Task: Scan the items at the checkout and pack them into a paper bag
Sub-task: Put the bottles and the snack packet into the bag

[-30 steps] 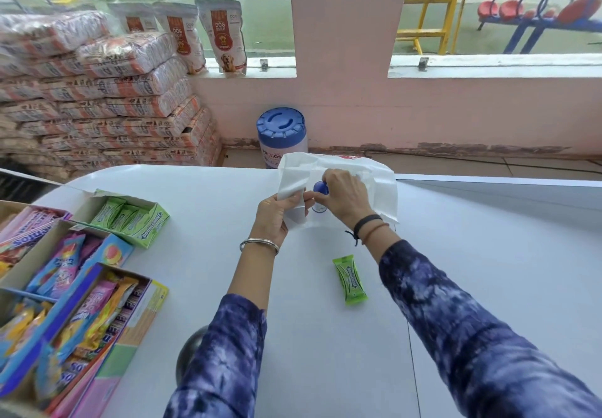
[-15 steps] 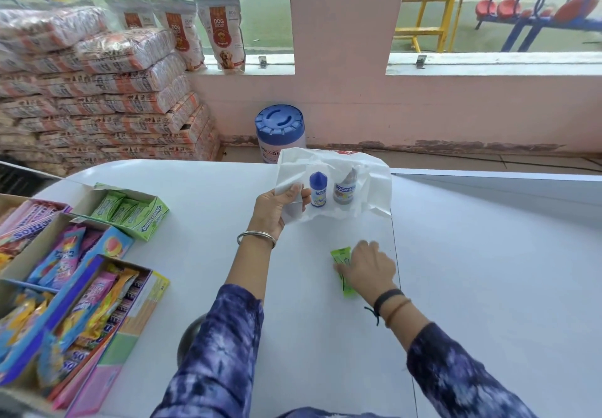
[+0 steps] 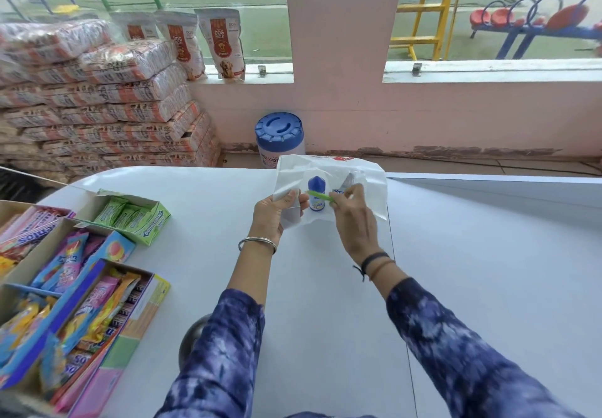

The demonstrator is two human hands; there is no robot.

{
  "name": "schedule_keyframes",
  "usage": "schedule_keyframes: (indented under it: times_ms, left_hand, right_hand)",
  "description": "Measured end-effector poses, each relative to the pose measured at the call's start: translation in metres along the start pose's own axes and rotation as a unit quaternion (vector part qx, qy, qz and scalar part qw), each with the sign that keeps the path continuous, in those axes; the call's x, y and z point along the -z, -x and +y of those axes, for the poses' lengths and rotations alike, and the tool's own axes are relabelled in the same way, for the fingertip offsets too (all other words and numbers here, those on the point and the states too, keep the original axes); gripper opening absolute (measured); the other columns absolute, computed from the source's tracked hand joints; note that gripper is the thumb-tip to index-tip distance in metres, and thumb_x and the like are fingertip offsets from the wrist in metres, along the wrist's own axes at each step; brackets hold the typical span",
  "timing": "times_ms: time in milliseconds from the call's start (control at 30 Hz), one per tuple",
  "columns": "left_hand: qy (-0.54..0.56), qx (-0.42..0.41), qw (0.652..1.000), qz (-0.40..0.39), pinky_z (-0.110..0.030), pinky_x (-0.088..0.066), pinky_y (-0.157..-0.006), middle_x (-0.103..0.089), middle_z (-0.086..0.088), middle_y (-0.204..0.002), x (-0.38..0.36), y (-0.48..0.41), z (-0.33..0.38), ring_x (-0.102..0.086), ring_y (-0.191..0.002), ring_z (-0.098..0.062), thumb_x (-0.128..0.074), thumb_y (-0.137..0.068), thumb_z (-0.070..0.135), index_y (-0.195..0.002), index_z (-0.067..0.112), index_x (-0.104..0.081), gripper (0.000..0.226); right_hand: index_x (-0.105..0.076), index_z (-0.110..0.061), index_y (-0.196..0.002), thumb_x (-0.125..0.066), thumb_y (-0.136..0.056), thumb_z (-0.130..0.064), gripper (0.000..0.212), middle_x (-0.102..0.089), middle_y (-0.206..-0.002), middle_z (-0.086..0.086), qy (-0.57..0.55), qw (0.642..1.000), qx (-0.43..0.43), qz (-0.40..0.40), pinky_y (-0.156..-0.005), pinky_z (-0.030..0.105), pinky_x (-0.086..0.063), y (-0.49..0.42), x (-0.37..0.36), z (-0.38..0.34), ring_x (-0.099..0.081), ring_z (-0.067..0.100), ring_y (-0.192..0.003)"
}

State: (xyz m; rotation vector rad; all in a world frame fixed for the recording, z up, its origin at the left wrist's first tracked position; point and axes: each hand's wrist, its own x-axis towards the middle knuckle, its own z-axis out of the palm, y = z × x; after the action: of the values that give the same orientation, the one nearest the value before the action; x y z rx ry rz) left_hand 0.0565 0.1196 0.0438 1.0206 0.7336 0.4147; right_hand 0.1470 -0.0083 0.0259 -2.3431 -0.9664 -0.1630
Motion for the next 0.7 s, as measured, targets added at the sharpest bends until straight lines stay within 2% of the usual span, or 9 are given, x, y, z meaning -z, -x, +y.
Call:
schedule_keyframes:
  times_ms: [100,233,300,367,433,533,600,667,700]
  left_hand:
    - [-0.009,-0.01,1.0,0.012,-0.031,-0.053,-0.073,-0.072,-0.012,-0.093,0.001,-0.001,-0.001,-0.067,-0.084,-0.025,-0.064,-0.084,0.02,-0.106,0.005,-0.065,0.027]
    - [-0.003,-0.007,1.0,0.004,-0.025,-0.056,-0.065,-0.076,-0.003,-0.076,0.0,-0.002,-0.004,-0.067,-0.079,-0.023,-0.064,-0.084,0.016,-0.1,0.005,-0.066,0.02]
    - [-0.004,-0.005,1.0,0.001,-0.023,-0.056,-0.06,-0.076,-0.001,-0.071,0.0,-0.002,-0.006,-0.068,-0.075,-0.021,-0.063,-0.084,0.015,-0.099,0.005,-0.066,0.019]
    - [-0.009,-0.006,1.0,-0.002,-0.023,-0.056,-0.059,-0.076,-0.002,-0.07,0.001,-0.002,-0.006,-0.067,-0.075,-0.022,-0.063,-0.084,0.015,-0.1,0.004,-0.066,0.02]
    - [-0.017,-0.011,1.0,0.001,-0.025,-0.055,-0.061,-0.076,-0.002,-0.072,0.002,-0.002,-0.005,-0.067,-0.077,-0.024,-0.065,-0.083,0.016,-0.103,0.002,-0.065,0.025]
    - [-0.031,-0.019,0.999,-0.001,-0.029,-0.055,-0.07,-0.076,-0.002,-0.073,-0.003,0.0,-0.004,-0.066,-0.081,-0.025,-0.067,-0.081,0.017,-0.095,0.008,-0.069,0.017]
    - [-0.043,-0.022,0.999,-0.002,-0.03,-0.055,-0.07,-0.076,0.0,-0.069,-0.01,0.003,-0.004,-0.067,-0.077,-0.023,-0.066,-0.082,0.016,-0.087,0.011,-0.071,0.008]
    - [-0.06,-0.023,0.998,-0.01,-0.026,-0.055,-0.062,-0.075,0.001,-0.065,-0.018,0.009,0.002,-0.067,-0.071,-0.018,-0.066,-0.082,0.015,-0.09,0.007,-0.071,0.012]
    - [-0.074,-0.028,0.997,-0.02,-0.023,-0.054,-0.057,-0.075,0.002,-0.063,-0.023,0.011,0.009,-0.068,-0.068,-0.017,-0.065,-0.083,0.014,-0.093,0.003,-0.07,0.016]
  right_hand:
    - [-0.063,-0.001,-0.094,-0.06,-0.083,0.003,0.013,-0.049,-0.092,0.015,0.078,0.994,0.042,-0.071,-0.046,0.03,-0.042,-0.015,-0.03,0.009,-0.053,0.03,-0.06]
    - [-0.066,-0.001,-0.1,-0.05,-0.088,-0.002,0.02,-0.059,-0.106,0.016,0.144,0.974,0.054,-0.167,-0.069,0.038,-0.042,-0.016,-0.039,0.02,-0.06,0.036,-0.092]
    - [-0.067,-0.006,-0.093,-0.052,-0.086,-0.005,0.017,-0.063,-0.098,0.012,0.105,0.983,0.096,-0.114,-0.068,0.037,-0.043,-0.008,-0.026,0.017,-0.062,0.034,-0.084]
    - [-0.066,-0.009,-0.092,-0.06,-0.082,-0.009,0.012,-0.064,-0.09,0.009,0.064,0.991,0.107,0.052,-0.064,0.035,-0.041,0.006,-0.01,0.017,-0.058,0.03,-0.075]
    - [-0.058,-0.012,-0.115,-0.064,-0.083,-0.025,0.036,-0.056,-0.108,0.011,0.033,0.983,-0.045,0.176,-0.078,0.034,-0.035,0.011,0.01,0.021,-0.047,0.026,-0.094]
    - [-0.046,-0.01,-0.13,-0.062,-0.081,-0.048,0.065,-0.042,-0.13,0.015,-0.092,0.94,-0.323,0.058,-0.099,0.043,-0.033,0.0,0.02,0.046,-0.034,0.033,-0.119]
    - [-0.061,-0.006,-0.113,-0.063,-0.083,-0.041,0.046,-0.052,-0.126,0.014,-0.176,0.928,-0.328,-0.011,-0.098,0.041,-0.037,-0.008,0.022,0.05,-0.039,0.034,-0.12]
    - [-0.064,-0.011,-0.081,-0.061,-0.085,-0.027,0.017,-0.063,-0.092,0.01,-0.248,0.925,-0.288,0.007,-0.08,0.035,-0.042,-0.018,0.03,0.038,-0.051,0.029,-0.097]
    - [-0.055,-0.014,-0.065,-0.06,-0.085,-0.022,0.022,-0.055,-0.07,0.006,-0.267,0.925,-0.269,0.007,-0.065,0.032,-0.039,-0.027,0.038,0.029,-0.048,0.026,-0.079]
